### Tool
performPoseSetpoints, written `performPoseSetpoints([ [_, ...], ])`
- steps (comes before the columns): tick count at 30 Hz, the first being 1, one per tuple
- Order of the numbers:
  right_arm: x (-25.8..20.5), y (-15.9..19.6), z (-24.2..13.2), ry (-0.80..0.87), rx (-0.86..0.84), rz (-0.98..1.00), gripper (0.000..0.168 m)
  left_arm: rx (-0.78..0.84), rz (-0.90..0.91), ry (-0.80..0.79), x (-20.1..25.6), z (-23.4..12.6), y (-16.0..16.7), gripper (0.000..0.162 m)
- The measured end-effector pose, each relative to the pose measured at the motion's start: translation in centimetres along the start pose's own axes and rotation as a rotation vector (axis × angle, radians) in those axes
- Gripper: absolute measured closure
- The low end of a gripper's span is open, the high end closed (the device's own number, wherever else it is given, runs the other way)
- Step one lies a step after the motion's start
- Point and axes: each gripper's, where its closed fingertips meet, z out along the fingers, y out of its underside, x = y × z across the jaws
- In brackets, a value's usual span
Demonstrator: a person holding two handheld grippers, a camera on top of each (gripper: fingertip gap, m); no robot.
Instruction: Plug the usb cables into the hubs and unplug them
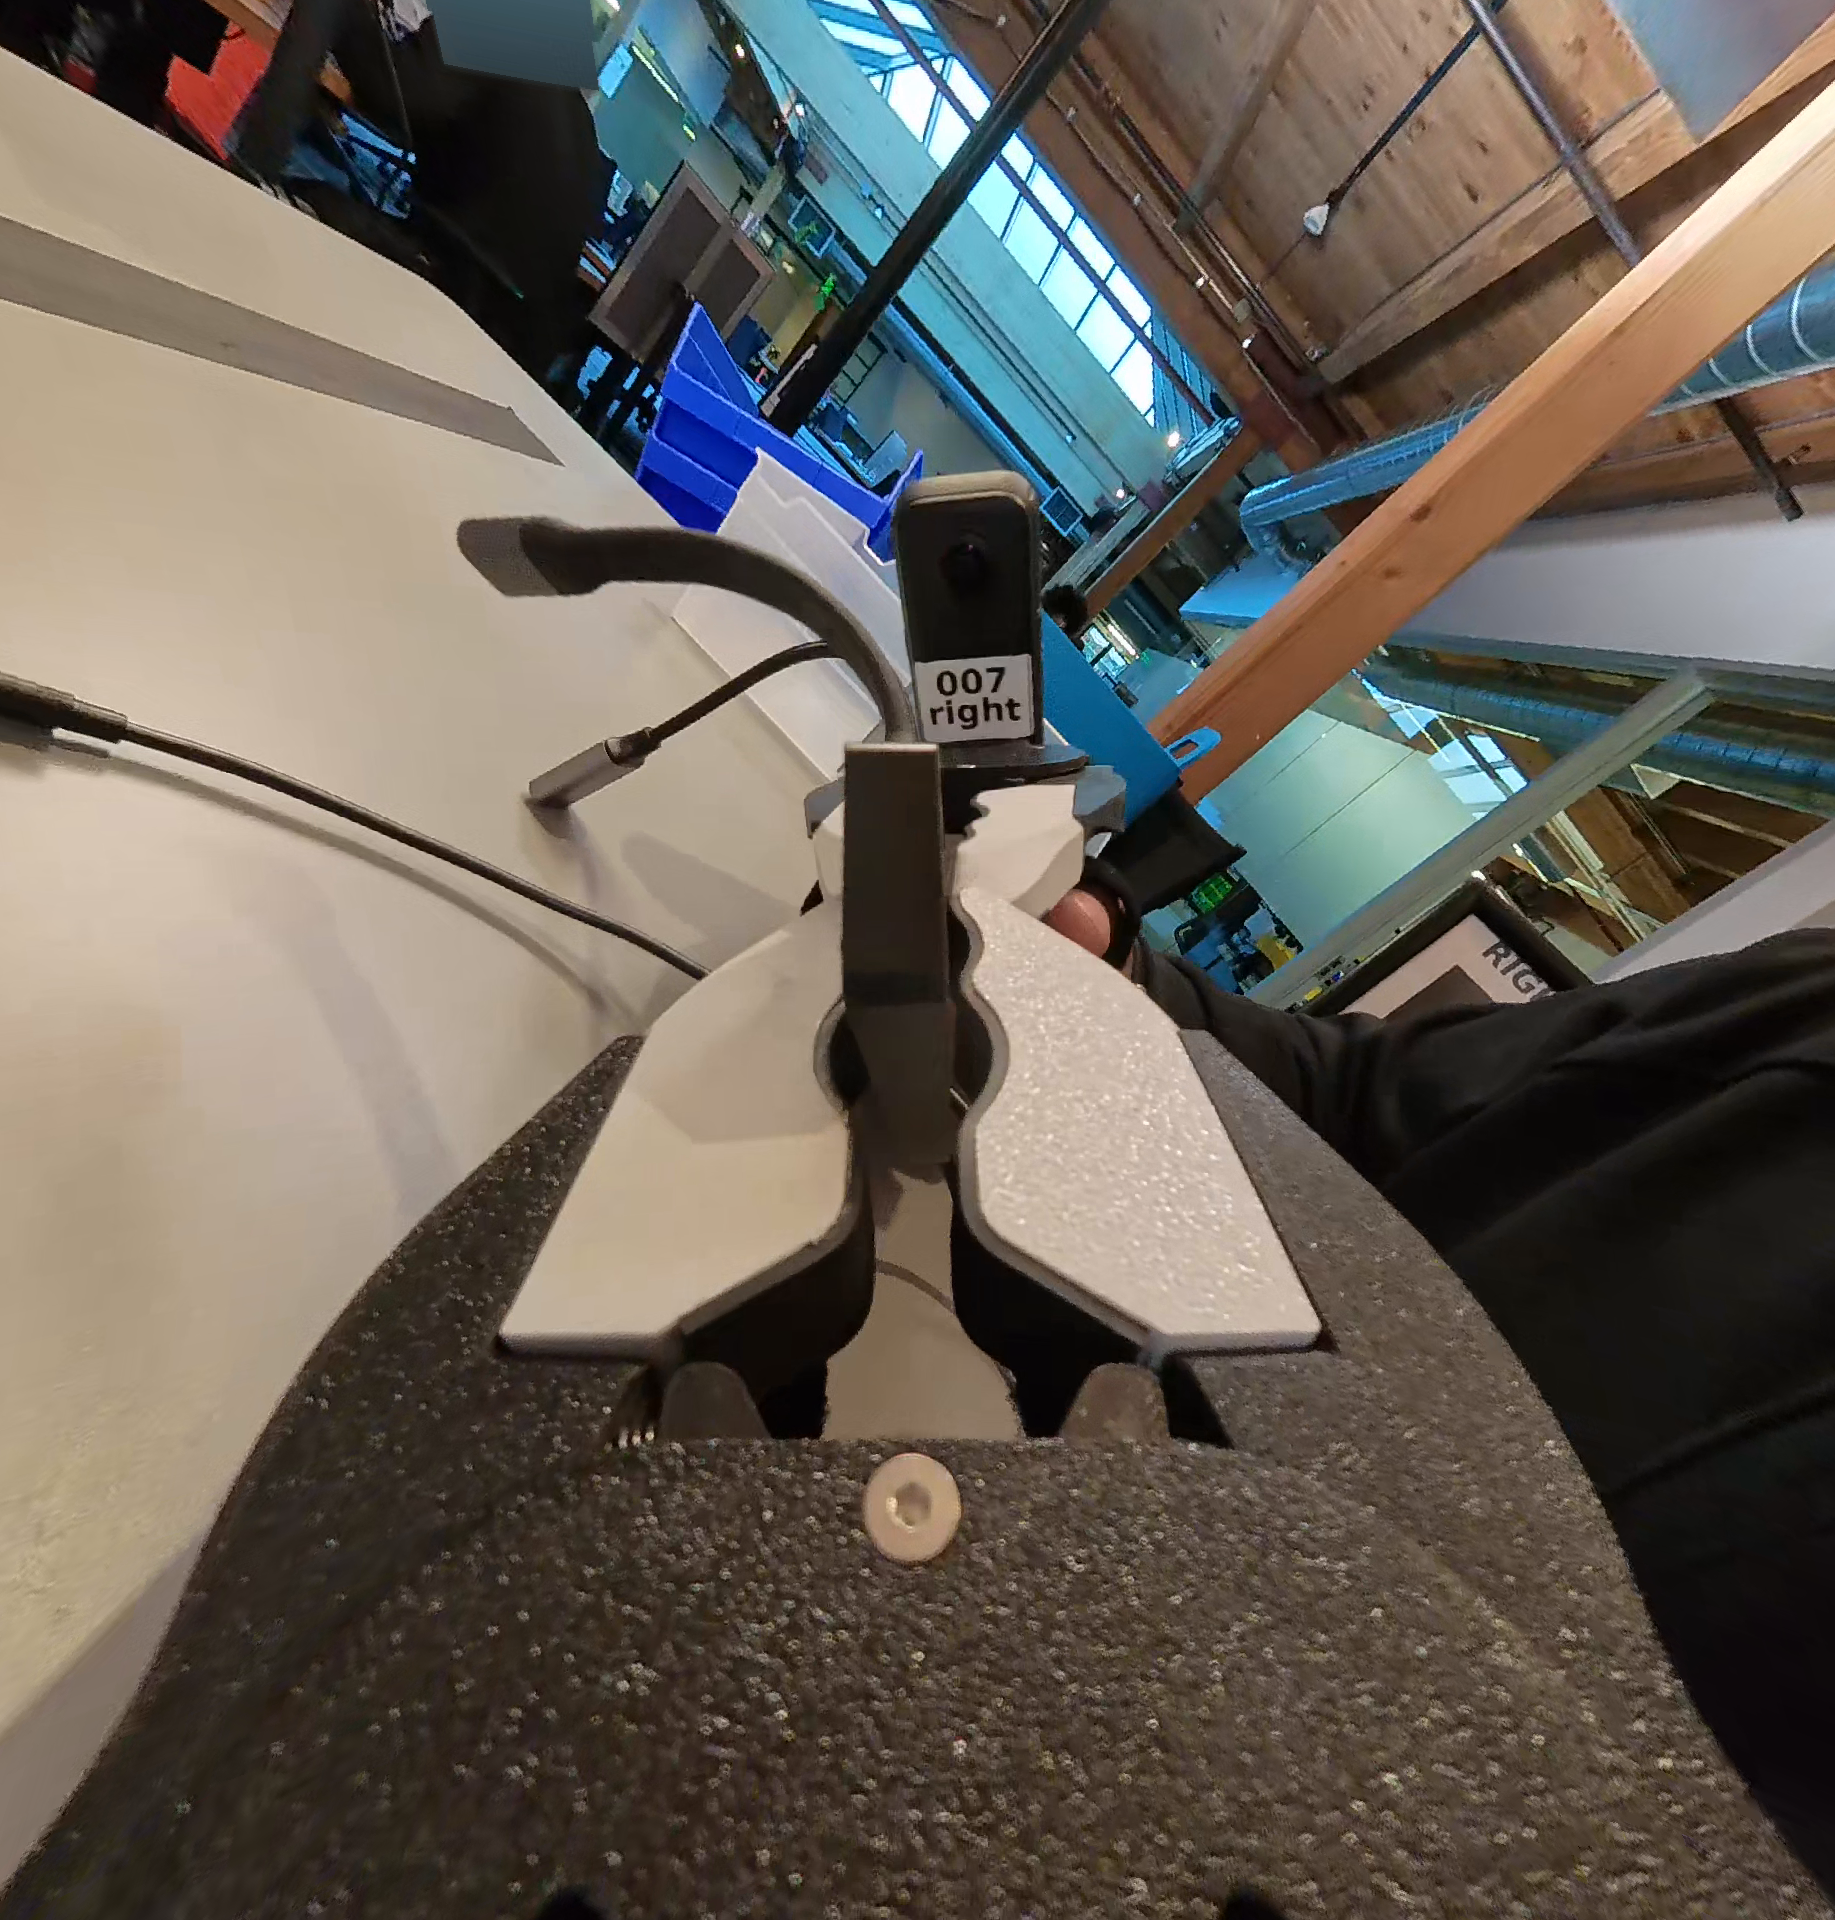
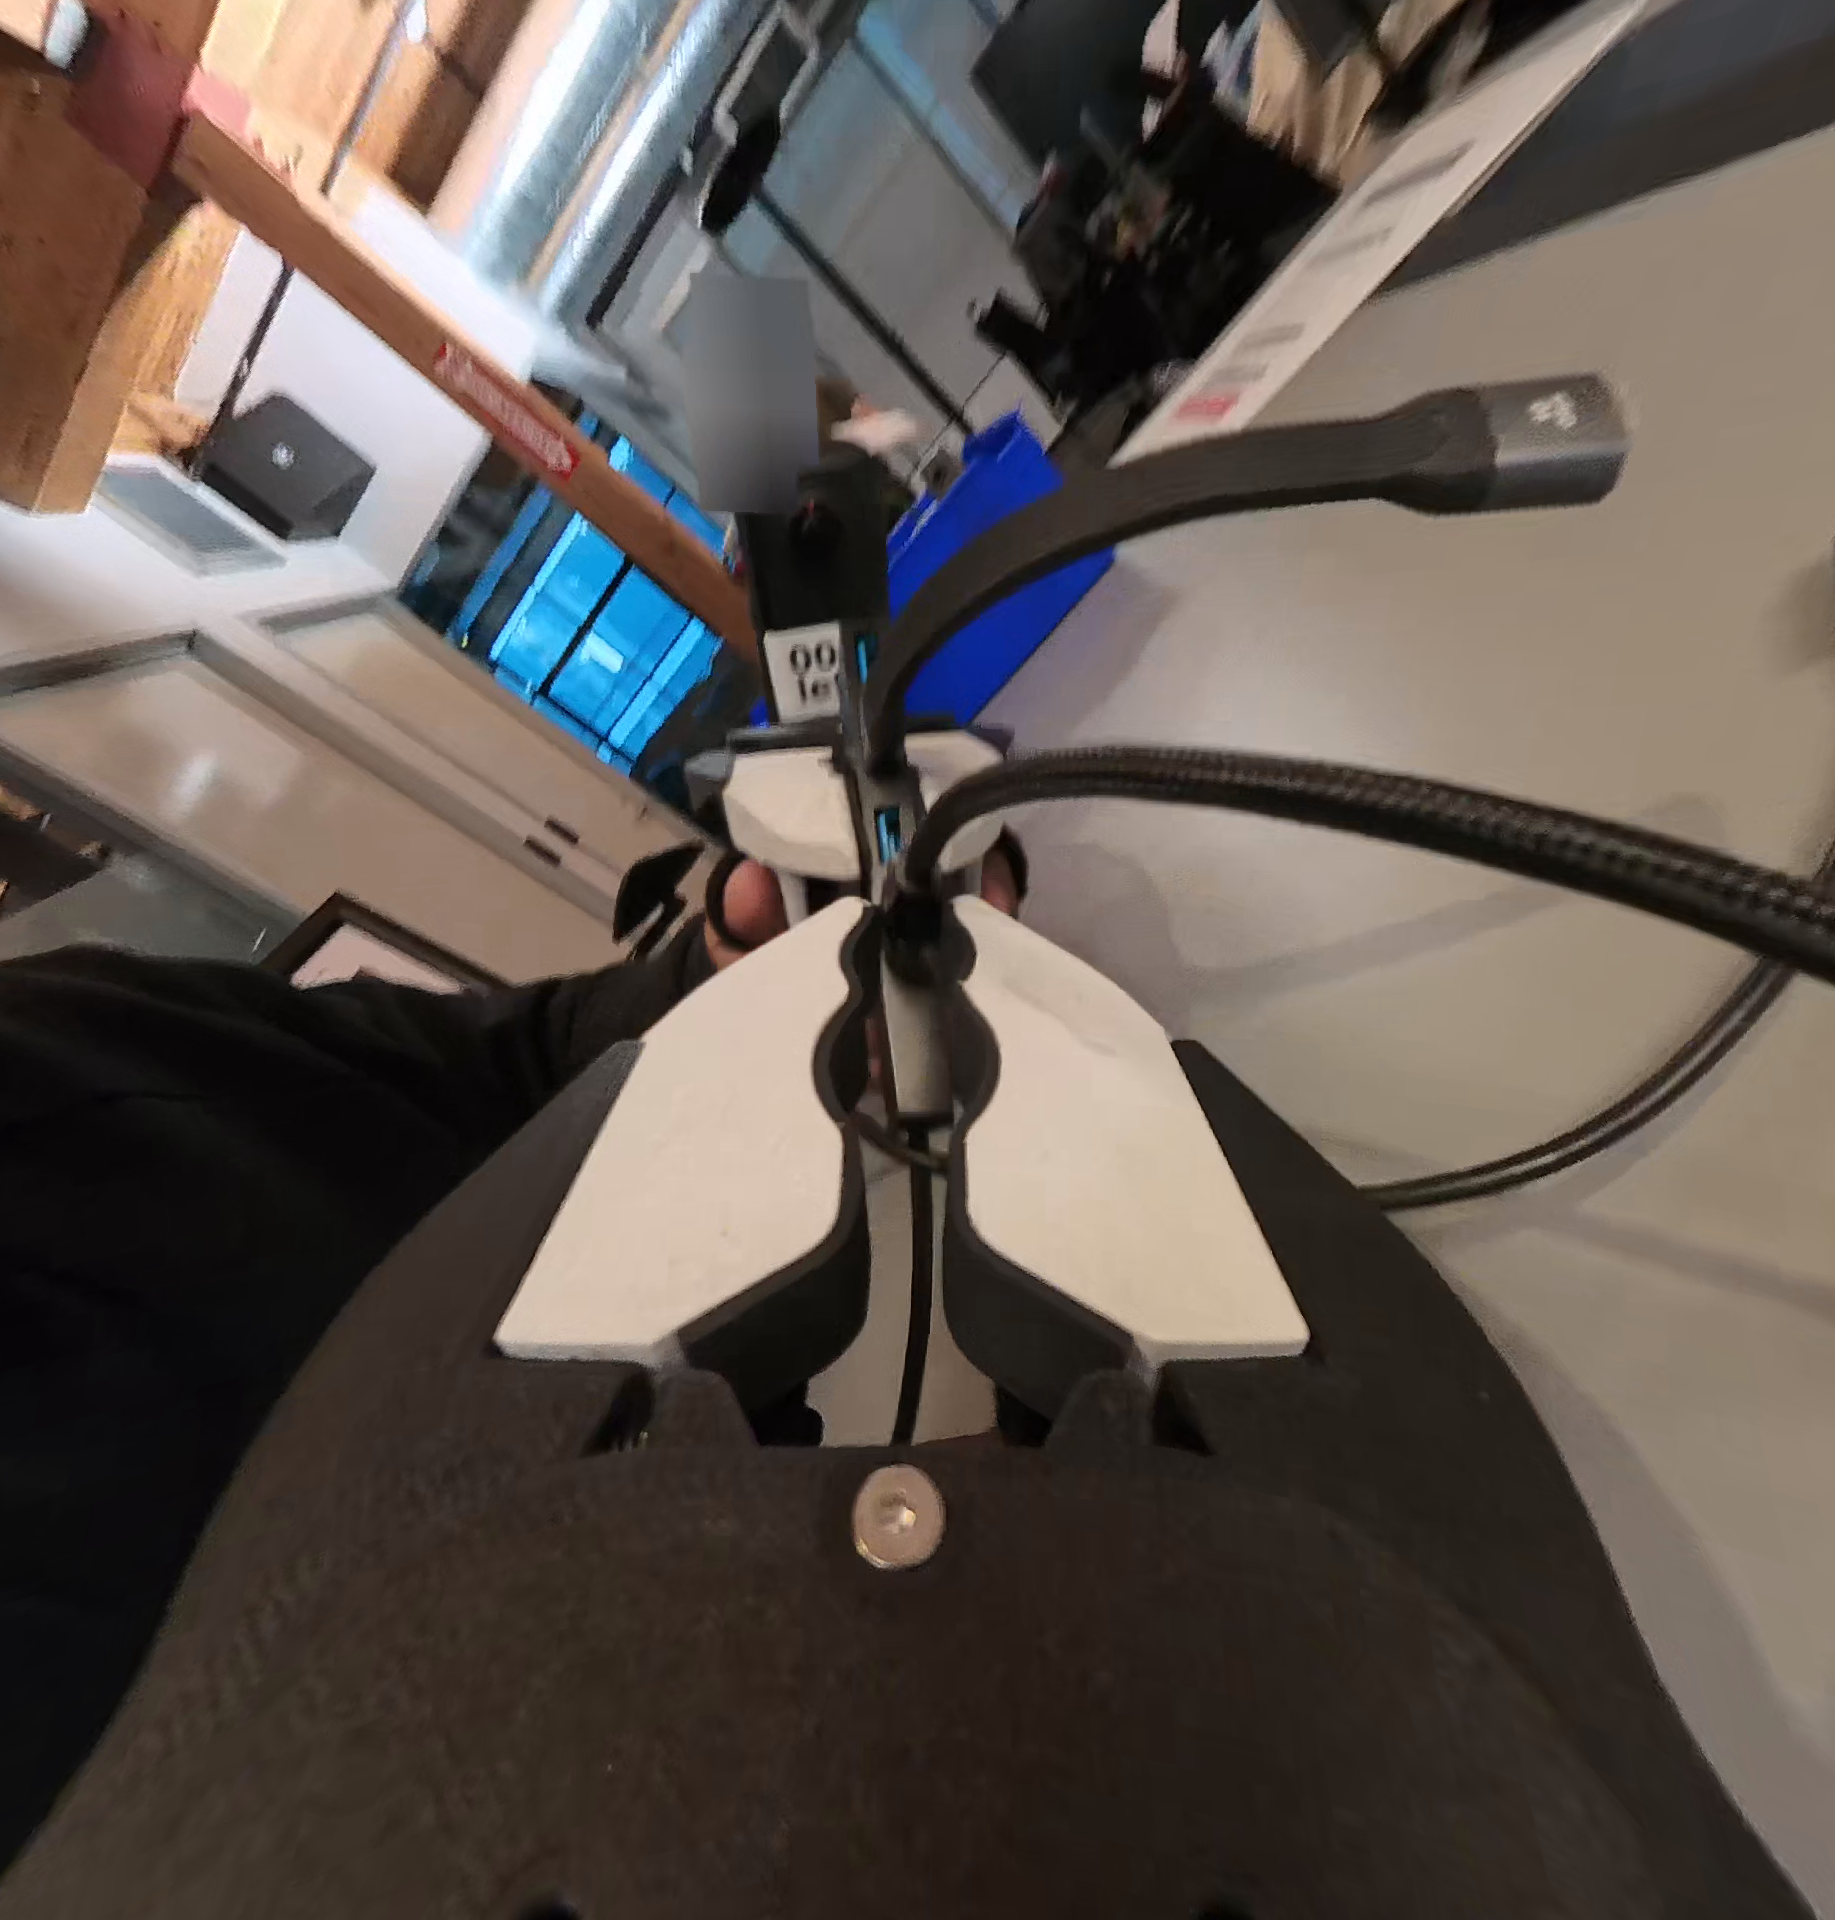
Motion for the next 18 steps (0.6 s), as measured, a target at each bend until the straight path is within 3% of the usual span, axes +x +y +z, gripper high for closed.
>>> performPoseSetpoints([
  [8,-0.4,0.9,0.4,-0.018,-0.066,-0.028,0.156,-0.035,-0.005,0.036,0.4,0.1,0.4,0.151],
  [18,-1.9,0.0,0.4,-0.007,0.003,-0.136,0.162,-0.060,0.052,0.094,1.6,0.0,0.6,0.151],
])
